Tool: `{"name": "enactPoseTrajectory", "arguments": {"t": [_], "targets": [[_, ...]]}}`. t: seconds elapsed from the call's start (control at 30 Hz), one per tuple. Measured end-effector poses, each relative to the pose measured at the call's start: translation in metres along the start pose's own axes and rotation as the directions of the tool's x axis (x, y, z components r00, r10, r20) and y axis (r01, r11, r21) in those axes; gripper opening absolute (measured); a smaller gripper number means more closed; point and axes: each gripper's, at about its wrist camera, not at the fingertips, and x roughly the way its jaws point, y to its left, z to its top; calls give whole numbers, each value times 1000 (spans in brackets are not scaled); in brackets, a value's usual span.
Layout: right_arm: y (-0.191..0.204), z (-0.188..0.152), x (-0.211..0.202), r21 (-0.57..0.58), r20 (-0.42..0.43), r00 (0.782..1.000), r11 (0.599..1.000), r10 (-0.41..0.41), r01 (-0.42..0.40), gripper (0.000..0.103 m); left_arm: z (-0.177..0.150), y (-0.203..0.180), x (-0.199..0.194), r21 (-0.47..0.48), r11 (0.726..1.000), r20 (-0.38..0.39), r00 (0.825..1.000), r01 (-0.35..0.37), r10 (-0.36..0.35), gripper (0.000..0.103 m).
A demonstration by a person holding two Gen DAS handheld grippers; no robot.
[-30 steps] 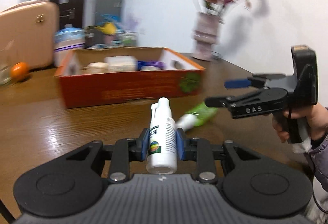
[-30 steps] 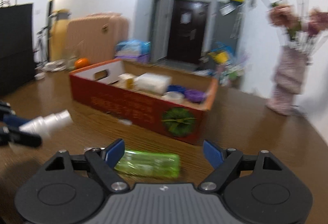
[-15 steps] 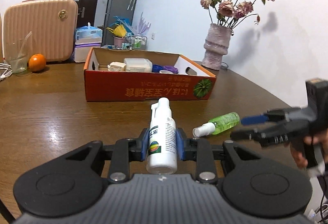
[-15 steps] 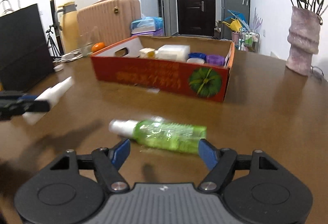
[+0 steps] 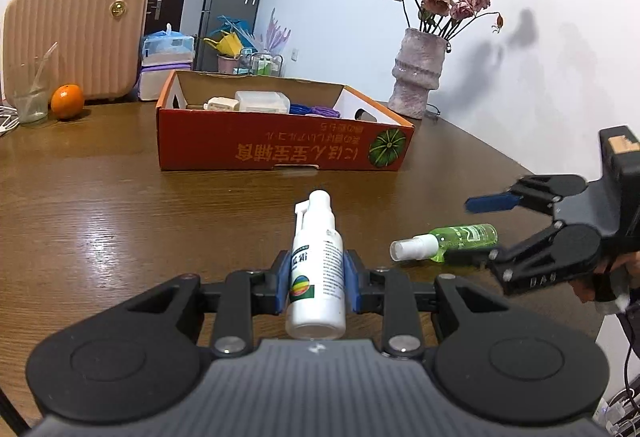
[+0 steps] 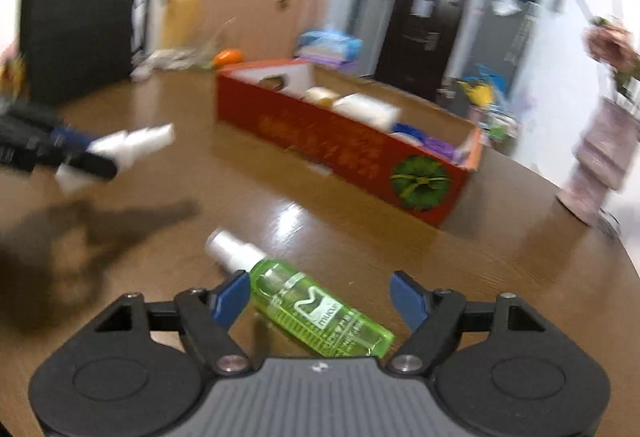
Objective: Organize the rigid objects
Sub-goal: 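Grasp the green spray bottle with the right gripper while the left gripper holds the white bottle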
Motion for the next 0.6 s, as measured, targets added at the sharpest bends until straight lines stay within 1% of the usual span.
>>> {"name": "enactPoseTrajectory", "arguments": {"t": [0.03, 0.1, 0.13, 0.17, 0.2, 0.23, 0.3, 0.37, 0.47, 0.6], "targets": [[0, -1, 4, -2, -19, 1000, 1000, 19, -19, 67, 0, -1, 0, 2, 1000, 0, 1000, 2, -2, 28], [-1, 0, 8, 24, -24, 1000, 1000, 12, -11, 61, 0, -1, 3, 1, 1000, -2, 1000, 4, -4, 28], [-2, 0, 9, 57, -26, 999, 998, 18, -17, 53, 1, -1, 4, -1, 1000, -4, 1000, 0, 0, 28], [-4, 0, 8, 97, -28, 999, 995, 23, -20, 42, 1, -2, 5, -3, 1000, -5, 1000, -4, 4, 28], [-6, 0, 7, 142, -36, 999, 990, 23, -18, 35, 0, -2, 6, -2, 1000, -6, 1000, -3, 3, 28], [-9, -3, 8, 197, -41, 999, 980, 19, -11, 31, -1, -3, 6, -1, 1000, -8, 1000, -4, 4, 28], [-9, -6, 7, 306, -43, 999, 952, -4, 17, 31, -3, -4, 7, 5, 1000, -10, 1000, -14, 15, 28], [-3, -10, 1, 380, -38, 999, 924, -26, 39, 31, -6, -5, 10, 10, 1000, -24, 999, -20, 20, 28], [12, -15, -4, 401, -26, 997, 912, -76, 80, 31, -9, -10, 15, 42, 998, -53, 997, -49, 52, 28], [24, -19, -6, 379, -14, 993, 919, -115, 111, 31, -13, -18, 19, 105, 992, -74, 994, -73, 81, 28]]}}
